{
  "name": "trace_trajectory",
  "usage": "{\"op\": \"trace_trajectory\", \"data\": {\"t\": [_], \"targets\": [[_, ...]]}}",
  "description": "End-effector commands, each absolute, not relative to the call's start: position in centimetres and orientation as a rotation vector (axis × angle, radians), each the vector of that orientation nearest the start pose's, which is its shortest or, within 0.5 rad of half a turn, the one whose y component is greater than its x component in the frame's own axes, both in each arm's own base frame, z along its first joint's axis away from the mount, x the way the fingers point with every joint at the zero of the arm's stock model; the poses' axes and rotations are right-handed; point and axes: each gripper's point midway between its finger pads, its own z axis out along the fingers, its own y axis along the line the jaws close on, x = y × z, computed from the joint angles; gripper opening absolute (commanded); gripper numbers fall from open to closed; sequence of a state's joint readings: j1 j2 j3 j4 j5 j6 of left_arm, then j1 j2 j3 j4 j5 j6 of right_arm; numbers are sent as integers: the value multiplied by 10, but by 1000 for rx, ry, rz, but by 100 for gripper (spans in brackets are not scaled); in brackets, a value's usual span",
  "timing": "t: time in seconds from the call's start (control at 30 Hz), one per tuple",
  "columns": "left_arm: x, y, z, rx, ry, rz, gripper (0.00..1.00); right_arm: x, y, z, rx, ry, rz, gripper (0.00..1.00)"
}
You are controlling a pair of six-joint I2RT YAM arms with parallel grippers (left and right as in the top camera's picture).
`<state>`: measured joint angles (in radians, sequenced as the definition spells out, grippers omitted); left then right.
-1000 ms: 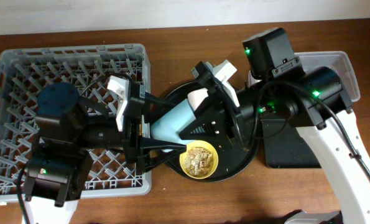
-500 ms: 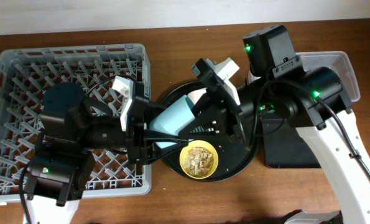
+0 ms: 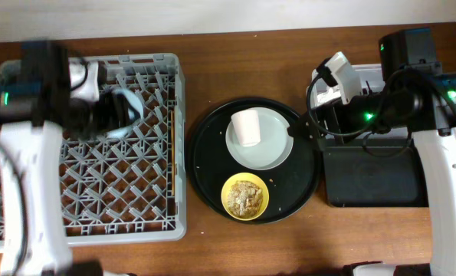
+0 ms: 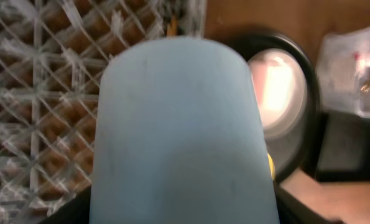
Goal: Sort waste into correct bins and load items into the dishwasher rack
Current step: 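Place the blue cup upside down in the rack with the left gripper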
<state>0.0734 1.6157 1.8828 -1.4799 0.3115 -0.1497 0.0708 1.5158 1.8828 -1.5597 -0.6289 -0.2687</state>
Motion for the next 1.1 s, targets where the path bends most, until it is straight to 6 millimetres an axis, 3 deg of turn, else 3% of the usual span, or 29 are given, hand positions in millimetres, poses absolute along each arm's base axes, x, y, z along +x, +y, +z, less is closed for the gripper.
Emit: {"op": "trace_trajectory", "data": {"t": [0.0,0.13,0.2,0.27,0.37,0.77,0.8,0.87,0.93,1.07], "targets": [[398,-26,248,-156,2793,-329,47,286,114,322,-591,2541,733,99],[465,-61,178,-75,2800,-354,48,286,114,322,-591,2541,733,99],[480,-75,163,-31,2787,-358,47,286,114,322,-591,2541,733,99],[496,-77,142,-4,2777,-208,47,286,114,322,-591,2541,733,99],[499,-62,138,-35,2775,-66,48,286,114,322,-591,2541,733,99],[486,-52,132,-83,2827,4,48,286,114,322,-591,2541,733,99],[486,-52,132,-83,2828,4,55,286,114,322,-591,2541,733,99],[486,-52,132,-82,2827,3,80,286,114,322,-591,2541,733,99],[486,-51,132,-85,2828,-1,94,286,114,322,-591,2541,733,99],[487,-52,148,-86,2793,-19,96,286,114,322,-591,2541,733,99]]}}
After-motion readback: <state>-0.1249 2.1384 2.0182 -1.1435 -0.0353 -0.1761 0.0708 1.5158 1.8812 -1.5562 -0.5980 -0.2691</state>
